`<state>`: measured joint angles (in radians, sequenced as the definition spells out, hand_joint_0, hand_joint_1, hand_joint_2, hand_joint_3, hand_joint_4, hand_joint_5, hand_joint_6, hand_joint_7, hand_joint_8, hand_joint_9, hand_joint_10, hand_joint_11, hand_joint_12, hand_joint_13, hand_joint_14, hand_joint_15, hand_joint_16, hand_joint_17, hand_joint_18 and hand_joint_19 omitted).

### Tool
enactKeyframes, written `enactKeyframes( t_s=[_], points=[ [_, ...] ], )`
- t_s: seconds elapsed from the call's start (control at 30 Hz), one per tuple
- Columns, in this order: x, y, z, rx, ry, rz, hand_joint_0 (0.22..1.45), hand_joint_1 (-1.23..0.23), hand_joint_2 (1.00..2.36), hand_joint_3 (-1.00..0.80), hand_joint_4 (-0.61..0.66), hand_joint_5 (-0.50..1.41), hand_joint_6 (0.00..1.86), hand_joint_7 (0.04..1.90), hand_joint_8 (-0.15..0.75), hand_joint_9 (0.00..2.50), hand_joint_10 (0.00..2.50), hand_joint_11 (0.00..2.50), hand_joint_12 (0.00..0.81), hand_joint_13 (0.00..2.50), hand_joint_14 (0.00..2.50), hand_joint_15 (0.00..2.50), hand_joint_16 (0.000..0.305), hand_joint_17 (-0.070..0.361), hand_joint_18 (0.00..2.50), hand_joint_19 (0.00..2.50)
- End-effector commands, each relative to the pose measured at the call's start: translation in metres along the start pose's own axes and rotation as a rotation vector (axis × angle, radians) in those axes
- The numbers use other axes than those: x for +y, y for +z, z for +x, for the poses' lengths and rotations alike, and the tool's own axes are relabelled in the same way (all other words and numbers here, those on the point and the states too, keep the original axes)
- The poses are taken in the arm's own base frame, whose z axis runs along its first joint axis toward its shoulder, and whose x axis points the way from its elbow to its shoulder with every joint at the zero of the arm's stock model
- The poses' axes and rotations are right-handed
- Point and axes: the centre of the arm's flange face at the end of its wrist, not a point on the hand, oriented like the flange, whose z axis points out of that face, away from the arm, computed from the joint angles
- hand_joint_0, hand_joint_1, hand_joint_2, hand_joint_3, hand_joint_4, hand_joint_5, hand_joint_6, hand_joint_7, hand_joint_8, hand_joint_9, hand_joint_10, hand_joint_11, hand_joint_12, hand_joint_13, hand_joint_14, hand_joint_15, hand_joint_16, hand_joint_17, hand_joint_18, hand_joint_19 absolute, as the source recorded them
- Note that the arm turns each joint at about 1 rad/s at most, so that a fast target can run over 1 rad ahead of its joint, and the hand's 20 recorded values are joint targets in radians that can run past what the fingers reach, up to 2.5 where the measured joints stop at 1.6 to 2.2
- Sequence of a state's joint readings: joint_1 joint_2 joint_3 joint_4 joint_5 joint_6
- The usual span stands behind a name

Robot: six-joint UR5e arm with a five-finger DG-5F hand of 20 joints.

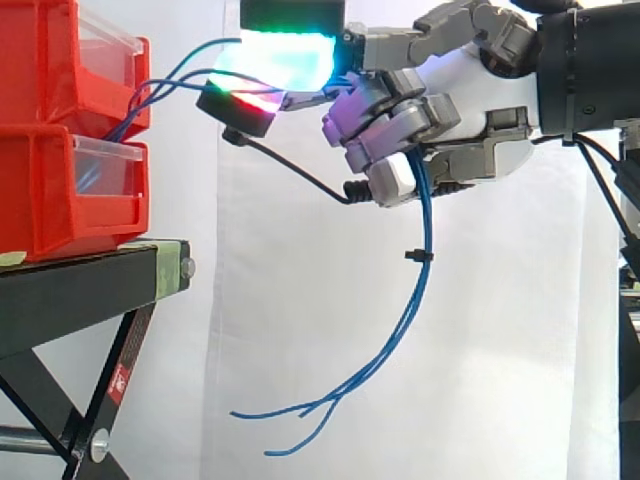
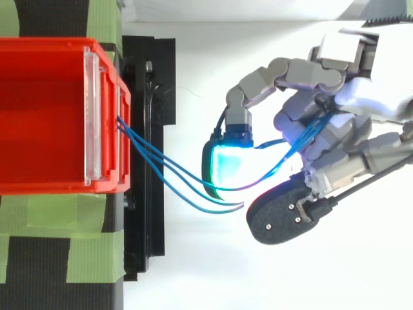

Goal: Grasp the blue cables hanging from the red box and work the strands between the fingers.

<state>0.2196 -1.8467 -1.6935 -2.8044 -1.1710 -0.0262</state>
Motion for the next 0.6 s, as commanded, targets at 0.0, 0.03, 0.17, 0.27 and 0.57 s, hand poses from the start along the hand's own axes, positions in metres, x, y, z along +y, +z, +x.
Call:
enactKeyframes(
  t_s=[0.0, 0.03, 0.17, 0.27, 0.57],
  points=[
    [-0.0002, -0.0001, 0.0013, 0.015, 0.062, 0.001, 1.19, -0.8, 1.02, -0.36, 0.12, 0.01, 1.17, 1.08, 0.43, 0.95, 2.5, 2.5, 0.546, 1.37, 2.5, 1.51, 0.073, 0.164, 1.59, 0.4],
    [-0.0002, -0.0001, 0.0015, 0.016, 0.076, 0.002, 1.16, -0.81, 1.02, -0.38, 0.12, -0.03, 1.19, 1.07, 0.43, 0.95, 2.5, 2.5, 0.546, 1.37, 2.5, 1.51, 0.073, 0.164, 1.59, 0.4],
    [-0.0002, -0.0001, 0.0016, 0.018, 0.087, 0.002, 1.07, -0.83, 1.01, -0.51, 0.13, -0.18, 1.38, 1.01, 0.43, 0.95, 2.5, 2.5, 0.546, 1.37, 2.5, 1.51, 0.073, 0.164, 1.59, 0.4],
    [-0.0002, -0.0002, 0.0024, 0.018, 0.087, 0.002, 1.04, -0.85, 1.01, -0.62, 0.14, -0.21, 1.37, 1.02, 0.43, 0.95, 2.5, 2.5, 0.546, 1.37, 2.5, 1.51, 0.073, 0.164, 1.59, 0.4],
    [-0.0023, -0.0023, 0.0014, 0.016, 0.067, 0.023, 1.15, -0.83, 1.01, -0.71, 0.17, -0.23, 1.4, 0.99, 0.43, 0.95, 2.5, 2.5, 0.546, 1.37, 2.5, 1.51, 0.073, 0.164, 1.59, 0.4]
  ],
)
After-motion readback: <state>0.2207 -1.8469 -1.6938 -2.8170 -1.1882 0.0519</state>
